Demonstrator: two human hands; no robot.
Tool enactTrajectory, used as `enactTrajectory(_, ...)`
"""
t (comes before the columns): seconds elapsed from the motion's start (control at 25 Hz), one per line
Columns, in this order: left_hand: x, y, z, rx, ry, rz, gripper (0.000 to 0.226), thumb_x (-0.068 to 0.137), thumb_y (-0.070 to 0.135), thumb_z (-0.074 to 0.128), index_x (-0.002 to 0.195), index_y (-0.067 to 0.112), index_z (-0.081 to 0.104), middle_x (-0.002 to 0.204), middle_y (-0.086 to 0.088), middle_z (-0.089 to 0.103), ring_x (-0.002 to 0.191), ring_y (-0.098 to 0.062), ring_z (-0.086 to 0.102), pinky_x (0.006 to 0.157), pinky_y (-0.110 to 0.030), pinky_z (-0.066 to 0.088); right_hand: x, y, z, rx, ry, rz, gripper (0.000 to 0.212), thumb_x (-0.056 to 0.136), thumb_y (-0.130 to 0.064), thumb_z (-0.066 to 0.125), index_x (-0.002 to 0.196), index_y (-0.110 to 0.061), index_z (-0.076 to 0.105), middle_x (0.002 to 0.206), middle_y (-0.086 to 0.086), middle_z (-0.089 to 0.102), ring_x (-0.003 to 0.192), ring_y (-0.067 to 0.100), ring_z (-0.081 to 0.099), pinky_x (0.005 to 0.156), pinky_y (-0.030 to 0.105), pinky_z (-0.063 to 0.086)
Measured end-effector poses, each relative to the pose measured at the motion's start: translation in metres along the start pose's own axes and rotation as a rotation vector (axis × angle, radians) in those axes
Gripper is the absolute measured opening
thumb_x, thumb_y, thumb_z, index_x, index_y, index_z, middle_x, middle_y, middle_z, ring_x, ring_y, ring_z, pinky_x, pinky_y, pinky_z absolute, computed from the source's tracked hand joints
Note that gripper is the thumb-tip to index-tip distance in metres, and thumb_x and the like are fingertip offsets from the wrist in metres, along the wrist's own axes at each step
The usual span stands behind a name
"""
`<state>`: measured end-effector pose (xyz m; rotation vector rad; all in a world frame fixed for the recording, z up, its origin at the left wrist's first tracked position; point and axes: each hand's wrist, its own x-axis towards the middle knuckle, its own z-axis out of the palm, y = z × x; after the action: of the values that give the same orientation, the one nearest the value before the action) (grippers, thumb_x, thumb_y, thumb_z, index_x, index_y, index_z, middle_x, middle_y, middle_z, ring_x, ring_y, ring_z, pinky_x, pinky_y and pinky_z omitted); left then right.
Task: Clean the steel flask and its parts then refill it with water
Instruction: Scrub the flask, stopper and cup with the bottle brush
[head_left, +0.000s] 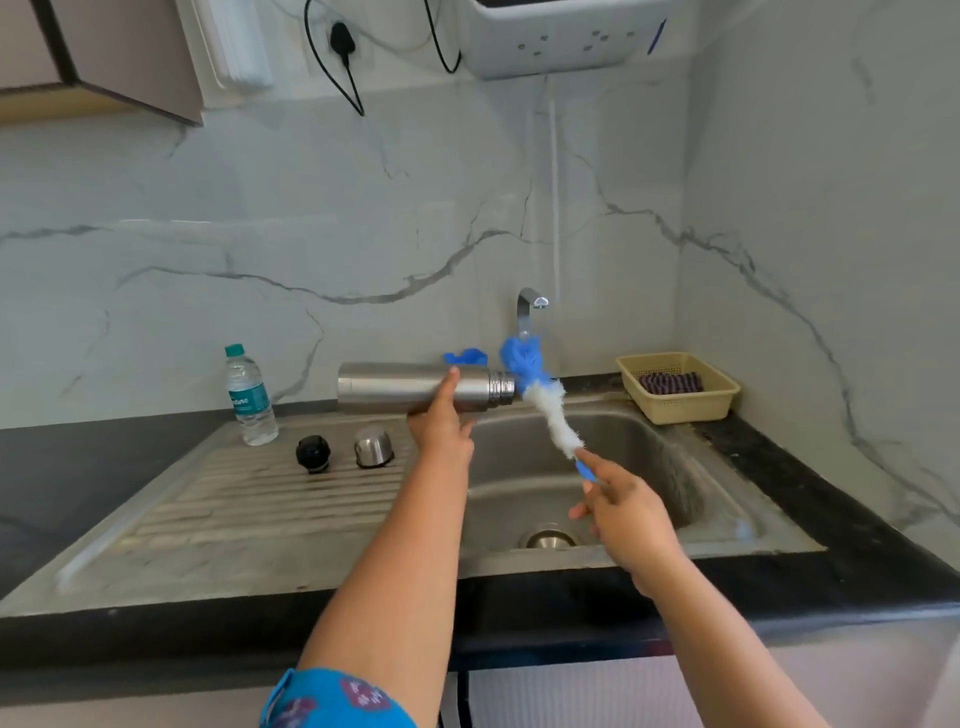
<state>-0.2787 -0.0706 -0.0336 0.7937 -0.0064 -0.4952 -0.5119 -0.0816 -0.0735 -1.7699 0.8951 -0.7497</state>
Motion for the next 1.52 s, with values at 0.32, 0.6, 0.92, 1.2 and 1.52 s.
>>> enactTrajectory(0.32,0.041,-0.019,-0.033,-0.064,0.107,0.051,0.06,0.075,0.009,0.084,0.123,0.014,0.048,0.125,-0.007,0.064,0.109,-0.023,0.065,0.064,-0.033,0.059,0.029,0.015,0.047,-0.326,-0.026,-0.122,0.05,0.098,-0.01,0.042,0.14,-0.036,0.047,0.073,-0.009,0.059,0.048,0.001,0.053,0.046,0.007,0.038)
enactTrajectory(0.6,0.071,-0.01,-0.042,0.03,0.116,0.236,0.073,0.068,0.011,0.089,0.127,0.018,0.047,0.117,0.003,0.064,0.109,-0.018,0.065,0.096,-0.05,0.053,0.128,-0.026,0.046,-0.398,0.095,-0.15,0.044,0.099,-0.015,0.041,0.138,-0.032,0.05,0.115,0.011,0.064,0.078,0.019,0.062,0.068,0.023,0.046)
enactTrajectory(0.92,0.085,0.018,-0.052,-0.003,0.009,0.267,0.067,0.078,0.009,0.082,0.132,0.015,0.042,0.133,-0.002,0.058,0.113,-0.012,0.062,0.076,-0.028,0.059,0.224,-0.13,0.058,-1.293,0.123,-0.294,0.033,0.093,-0.005,0.047,0.125,-0.008,0.05,0.115,0.012,0.06,0.106,0.032,0.059,0.072,0.035,0.041)
enactTrajectory(1.2,0.083,0.017,-0.048,-0.08,0.042,0.225,0.063,0.079,0.006,0.08,0.13,0.014,0.043,0.127,0.0,0.06,0.098,-0.003,0.062,0.084,-0.035,0.055,0.273,-0.191,0.11,-1.755,0.131,-0.542,0.014,0.088,0.004,0.053,0.096,-0.007,0.059,0.096,0.007,0.059,0.1,0.028,0.059,0.102,0.047,0.038)
enactTrajectory(1.52,0.084,0.018,-0.042,-0.116,0.029,0.209,0.062,0.079,0.006,0.08,0.129,0.018,0.044,0.13,0.001,0.059,0.105,-0.007,0.062,0.086,-0.037,0.057,0.288,-0.21,0.133,-1.863,0.096,-0.682,0.031,0.089,0.003,0.053,0.065,-0.011,0.04,0.067,0.001,0.04,0.061,0.016,0.037,0.084,0.032,0.035)
